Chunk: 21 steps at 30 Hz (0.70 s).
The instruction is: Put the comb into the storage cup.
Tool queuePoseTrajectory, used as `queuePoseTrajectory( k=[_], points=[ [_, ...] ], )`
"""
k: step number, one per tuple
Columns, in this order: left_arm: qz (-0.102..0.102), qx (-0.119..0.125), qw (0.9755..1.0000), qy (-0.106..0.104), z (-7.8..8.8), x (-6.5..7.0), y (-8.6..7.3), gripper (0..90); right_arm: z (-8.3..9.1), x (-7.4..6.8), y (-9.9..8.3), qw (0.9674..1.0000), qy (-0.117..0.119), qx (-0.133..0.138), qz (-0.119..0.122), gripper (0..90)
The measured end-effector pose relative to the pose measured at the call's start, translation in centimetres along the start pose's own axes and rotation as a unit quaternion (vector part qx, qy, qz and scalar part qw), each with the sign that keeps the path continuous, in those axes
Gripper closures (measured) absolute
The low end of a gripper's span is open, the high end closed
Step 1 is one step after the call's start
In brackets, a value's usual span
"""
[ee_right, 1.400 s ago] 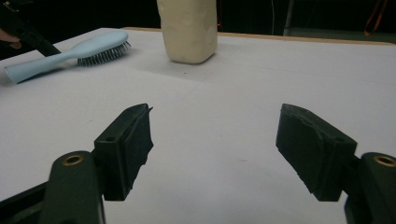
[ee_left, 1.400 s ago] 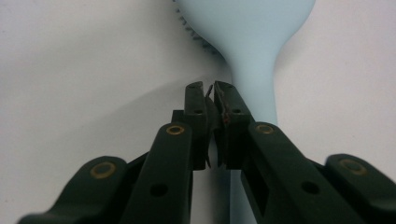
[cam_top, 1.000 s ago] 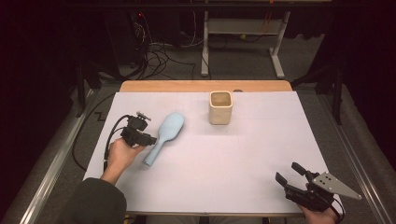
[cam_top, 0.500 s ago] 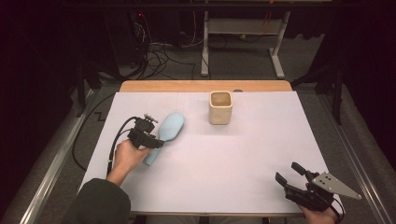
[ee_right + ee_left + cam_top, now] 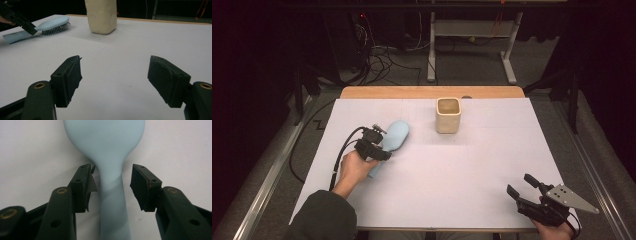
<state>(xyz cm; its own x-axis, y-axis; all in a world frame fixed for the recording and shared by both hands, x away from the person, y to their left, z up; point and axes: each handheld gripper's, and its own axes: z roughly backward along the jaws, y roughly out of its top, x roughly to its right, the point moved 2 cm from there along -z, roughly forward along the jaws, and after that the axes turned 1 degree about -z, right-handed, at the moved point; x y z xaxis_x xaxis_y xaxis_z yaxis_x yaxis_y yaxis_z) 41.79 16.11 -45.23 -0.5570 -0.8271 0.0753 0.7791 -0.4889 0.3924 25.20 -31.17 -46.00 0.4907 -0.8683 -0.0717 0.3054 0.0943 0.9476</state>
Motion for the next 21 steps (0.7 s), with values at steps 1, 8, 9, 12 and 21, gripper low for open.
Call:
queuePoseTrajectory(
  k=[1, 8, 9, 12, 21],
  points=[
    [-0.002, -0.003, 1.0000, 0.001, -0.14, 0.06, 0.04, 52.2, 0.00, 0.00, 0.00, 1.0000, 0.000, 0.000, 0.000, 27.8],
    [0.000, -0.010, 0.9999, 0.005, -0.72, 0.23, 0.20, 54.9, 0.02, 0.02, 0.00, 1.0000, 0.001, 0.000, 0.000, 27.8],
    [0.000, -0.012, 0.9999, 0.006, -0.80, 0.23, 0.23, 55.6, 0.02, 0.02, 0.00, 1.0000, 0.001, 0.000, 0.000, 27.8],
    [0.000, -0.015, 0.9999, 0.008, -1.04, 0.30, 0.27, 57.9, 0.01, 0.01, 0.00, 1.0000, 0.000, 0.000, 0.000, 27.8],
    [0.005, -0.019, 0.9996, 0.020, -1.10, 0.18, 0.46, 66.7, -0.02, -0.01, 0.00, 1.0000, 0.001, 0.000, 0.001, 27.9]
  ],
)
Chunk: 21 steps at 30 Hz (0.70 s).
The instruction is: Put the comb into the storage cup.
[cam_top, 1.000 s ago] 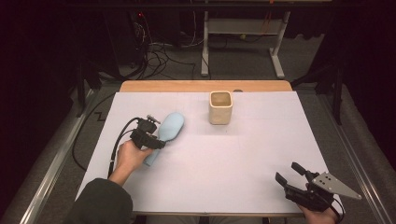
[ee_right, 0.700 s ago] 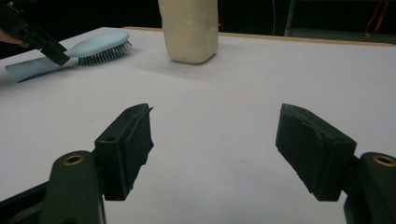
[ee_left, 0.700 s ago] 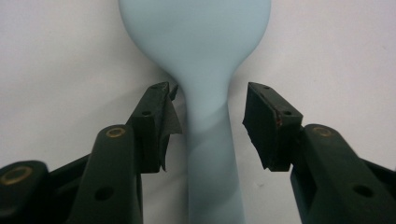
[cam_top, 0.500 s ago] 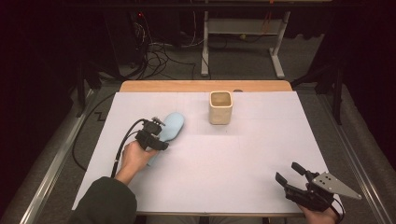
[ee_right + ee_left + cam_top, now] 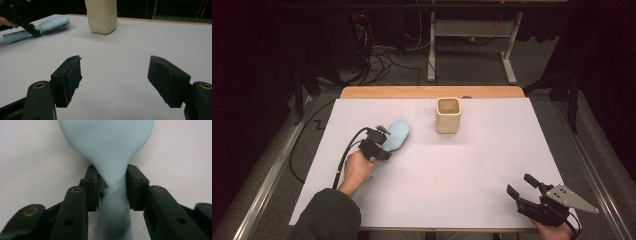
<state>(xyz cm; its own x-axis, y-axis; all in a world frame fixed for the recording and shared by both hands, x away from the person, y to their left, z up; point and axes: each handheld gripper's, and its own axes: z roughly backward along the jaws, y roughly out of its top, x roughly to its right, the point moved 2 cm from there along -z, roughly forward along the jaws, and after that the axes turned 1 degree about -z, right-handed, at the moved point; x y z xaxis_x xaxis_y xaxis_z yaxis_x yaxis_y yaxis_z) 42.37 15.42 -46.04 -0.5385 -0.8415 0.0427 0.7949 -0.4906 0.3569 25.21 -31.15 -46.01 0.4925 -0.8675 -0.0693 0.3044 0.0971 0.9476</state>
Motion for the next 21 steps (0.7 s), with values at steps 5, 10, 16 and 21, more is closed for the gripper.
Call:
queuePoseTrajectory(
  k=[5, 10, 16, 21],
  points=[
    [-0.004, -0.001, 1.0000, 0.006, -0.01, 0.11, 0.10, 68.8, 0.00, -0.01, 0.00, 1.0000, 0.000, 0.000, 0.000, 27.9],
    [-0.005, 0.000, 1.0000, 0.006, 0.01, 0.13, 0.09, 69.3, 0.01, -0.01, -0.01, 1.0000, 0.000, 0.000, 0.001, 27.9],
    [-0.011, 0.009, 0.9999, 0.009, 0.09, 0.22, 0.06, 69.4, -0.01, -0.01, -0.01, 1.0000, 0.000, 0.001, 0.002, 28.0],
    [-0.013, 0.012, 0.9998, 0.002, 0.11, 0.48, 0.08, 69.5, 0.00, 0.00, -0.01, 1.0000, 0.000, 0.000, 0.002, 28.0]
  ],
)
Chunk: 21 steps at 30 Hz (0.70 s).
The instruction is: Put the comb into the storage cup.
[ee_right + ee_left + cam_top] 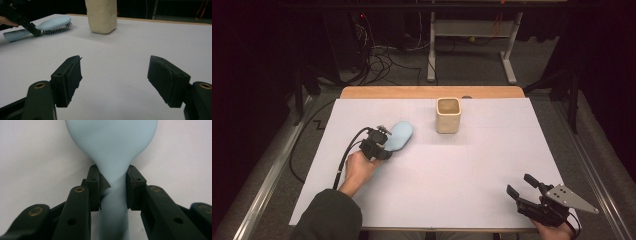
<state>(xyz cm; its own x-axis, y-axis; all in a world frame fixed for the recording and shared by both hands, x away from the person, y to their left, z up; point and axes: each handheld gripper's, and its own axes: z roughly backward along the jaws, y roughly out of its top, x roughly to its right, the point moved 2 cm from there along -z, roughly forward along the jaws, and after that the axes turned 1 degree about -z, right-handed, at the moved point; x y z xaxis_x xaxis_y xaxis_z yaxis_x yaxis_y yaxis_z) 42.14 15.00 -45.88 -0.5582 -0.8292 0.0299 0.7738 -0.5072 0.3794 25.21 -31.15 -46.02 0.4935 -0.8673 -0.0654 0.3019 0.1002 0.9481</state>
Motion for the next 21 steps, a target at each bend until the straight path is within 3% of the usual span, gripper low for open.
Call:
queuePoseTrajectory(
  k=[21],
  points=[
    [-0.018, 0.036, 0.9991, -0.012, 1.4, 0.5, -0.3, 69.5, 0.0, -0.1, 0.0, 1.0000, 0.001, -0.004, -0.001, 27.9]
  ],
)
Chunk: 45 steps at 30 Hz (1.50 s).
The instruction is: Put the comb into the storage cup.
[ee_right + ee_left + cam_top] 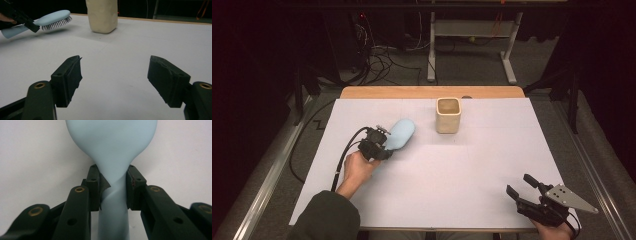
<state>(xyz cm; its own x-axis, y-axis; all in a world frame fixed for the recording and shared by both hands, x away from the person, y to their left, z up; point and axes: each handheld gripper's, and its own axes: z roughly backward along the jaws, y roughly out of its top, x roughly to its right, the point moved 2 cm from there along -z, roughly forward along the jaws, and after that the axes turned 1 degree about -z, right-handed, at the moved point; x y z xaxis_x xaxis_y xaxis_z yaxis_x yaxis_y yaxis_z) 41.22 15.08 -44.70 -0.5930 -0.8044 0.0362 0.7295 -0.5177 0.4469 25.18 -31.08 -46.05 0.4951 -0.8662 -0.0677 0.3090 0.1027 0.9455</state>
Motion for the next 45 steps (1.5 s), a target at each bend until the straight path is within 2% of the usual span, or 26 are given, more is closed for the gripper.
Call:
queuePoseTrajectory(
  k=[13, 31, 45],
  points=[
    [-0.026, 0.016, 0.9994, -0.017, 1.1, 1.4, -0.2, 69.5, 0.0, 0.0, 0.0, 1.0000, 0.001, 0.000, -0.003, 26.8],
    [-0.058, 0.039, 0.9970, -0.034, 2.7, 3.2, -1.1, 69.5, 0.0, -0.3, 0.1, 0.9999, -0.010, 0.010, -0.002, 23.4],
    [-0.073, 0.048, 0.9952, -0.045, 3.2, 4.5, -1.7, 69.5, -0.4, -0.7, 0.2, 0.9999, 0.003, 0.011, -0.003, 23.5]
  ],
)
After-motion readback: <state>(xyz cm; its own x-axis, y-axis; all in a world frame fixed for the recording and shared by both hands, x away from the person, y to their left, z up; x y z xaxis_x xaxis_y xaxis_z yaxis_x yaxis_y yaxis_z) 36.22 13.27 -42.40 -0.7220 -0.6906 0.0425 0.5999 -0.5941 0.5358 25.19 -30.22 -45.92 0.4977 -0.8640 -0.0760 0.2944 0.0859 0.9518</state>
